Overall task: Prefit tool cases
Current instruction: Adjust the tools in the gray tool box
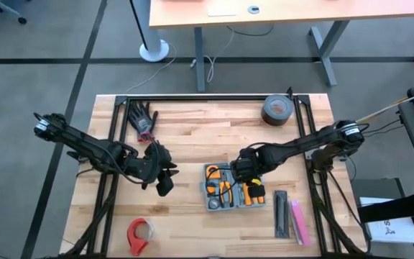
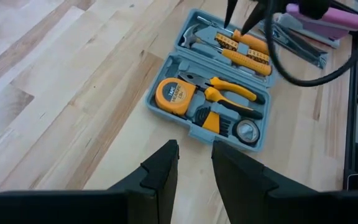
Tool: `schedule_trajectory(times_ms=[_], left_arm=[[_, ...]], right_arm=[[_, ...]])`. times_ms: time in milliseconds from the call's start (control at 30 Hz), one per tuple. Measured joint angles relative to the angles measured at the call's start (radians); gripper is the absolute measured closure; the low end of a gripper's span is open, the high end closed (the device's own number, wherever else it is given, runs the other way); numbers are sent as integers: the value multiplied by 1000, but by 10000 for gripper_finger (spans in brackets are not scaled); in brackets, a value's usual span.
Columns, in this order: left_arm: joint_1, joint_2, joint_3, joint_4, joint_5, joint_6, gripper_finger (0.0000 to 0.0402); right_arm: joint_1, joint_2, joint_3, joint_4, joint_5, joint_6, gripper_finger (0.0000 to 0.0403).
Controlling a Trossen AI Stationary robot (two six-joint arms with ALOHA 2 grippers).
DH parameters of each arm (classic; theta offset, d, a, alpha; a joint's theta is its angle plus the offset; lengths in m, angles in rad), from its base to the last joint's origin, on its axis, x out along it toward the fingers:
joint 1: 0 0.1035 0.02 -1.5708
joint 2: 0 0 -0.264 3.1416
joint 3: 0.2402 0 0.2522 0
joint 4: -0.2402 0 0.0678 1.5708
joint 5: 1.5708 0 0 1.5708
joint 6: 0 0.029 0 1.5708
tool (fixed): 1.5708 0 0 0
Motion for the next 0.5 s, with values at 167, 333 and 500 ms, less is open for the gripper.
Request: schedule_trajectory(times_ms=[167, 333, 500], left_arm=[[0, 0, 0, 0, 0, -3, 296], [0, 0, 0, 0, 0, -7, 296], [0, 1, 0, 0, 0, -11, 296]], right_arm=[[-26, 0, -94, 89, -20, -5, 279], [-51, 25, -288, 384, -158, 24, 294], [-57, 59, -264, 315, -168, 48, 307]])
